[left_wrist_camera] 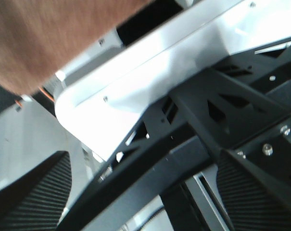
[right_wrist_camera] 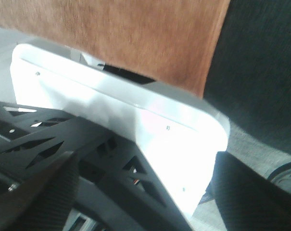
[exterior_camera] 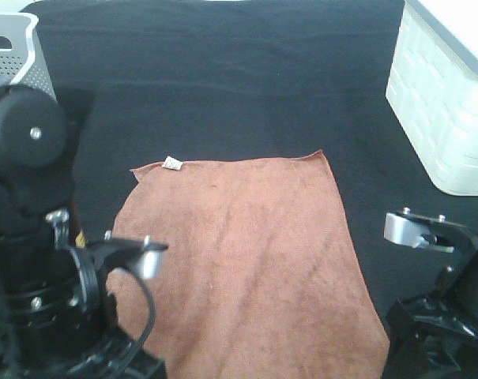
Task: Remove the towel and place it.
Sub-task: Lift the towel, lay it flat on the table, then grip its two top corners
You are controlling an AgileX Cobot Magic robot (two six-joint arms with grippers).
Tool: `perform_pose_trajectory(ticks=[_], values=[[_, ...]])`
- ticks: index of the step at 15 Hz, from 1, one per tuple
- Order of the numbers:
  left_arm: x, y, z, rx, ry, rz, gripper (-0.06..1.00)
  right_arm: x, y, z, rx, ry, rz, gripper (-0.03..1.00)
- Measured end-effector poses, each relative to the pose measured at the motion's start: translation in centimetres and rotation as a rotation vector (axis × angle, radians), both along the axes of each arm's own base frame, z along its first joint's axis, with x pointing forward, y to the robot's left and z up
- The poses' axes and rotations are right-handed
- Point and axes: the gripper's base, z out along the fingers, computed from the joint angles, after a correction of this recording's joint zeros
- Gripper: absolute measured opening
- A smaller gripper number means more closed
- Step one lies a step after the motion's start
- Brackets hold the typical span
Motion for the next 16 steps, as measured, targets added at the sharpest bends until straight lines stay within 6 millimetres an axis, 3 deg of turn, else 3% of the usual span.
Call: perform_pose_trajectory(ticks=[3, 6, 8, 9, 10, 14, 16], values=[[2.4, -0.1, 1.4, 0.0, -0.122, -0.036, 0.76, 2.6, 0.1, 1.7, -0.018, -0.126, 0.074, 0.74], [7.4, 2.5, 2.7, -0.056, -0.259, 0.069, 0.76, 7.6, 1.4, 5.1, 0.003, -0.306, 0.094, 0.74], [11.8, 4.8, 3.5, -0.083, -0.358, 0.169, 0.76, 11.8, 2.5, 6.2, 0.011, -0.381, 0.094, 0.75], [13.6, 5.6, 3.7, -0.089, -0.39, 0.195, 0.76, 12.6, 2.7, 6.2, 0.01, -0.393, 0.096, 0.75], [15.8, 6.5, 3.6, -0.094, -0.426, 0.214, 0.76, 15.1, 2.9, 6.0, 0.007, -0.39, 0.089, 0.75], [20.5, 8.7, 2.2, -0.093, -0.475, 0.246, 0.76, 21.5, -0.1, 5.2, 0.008, -0.381, -0.007, 0.75], [22.2, 9.3, 1.3, -0.088, -0.481, 0.261, 0.76, 23.3, -0.6, 4.4, 0.008, -0.368, -0.011, 0.75]])
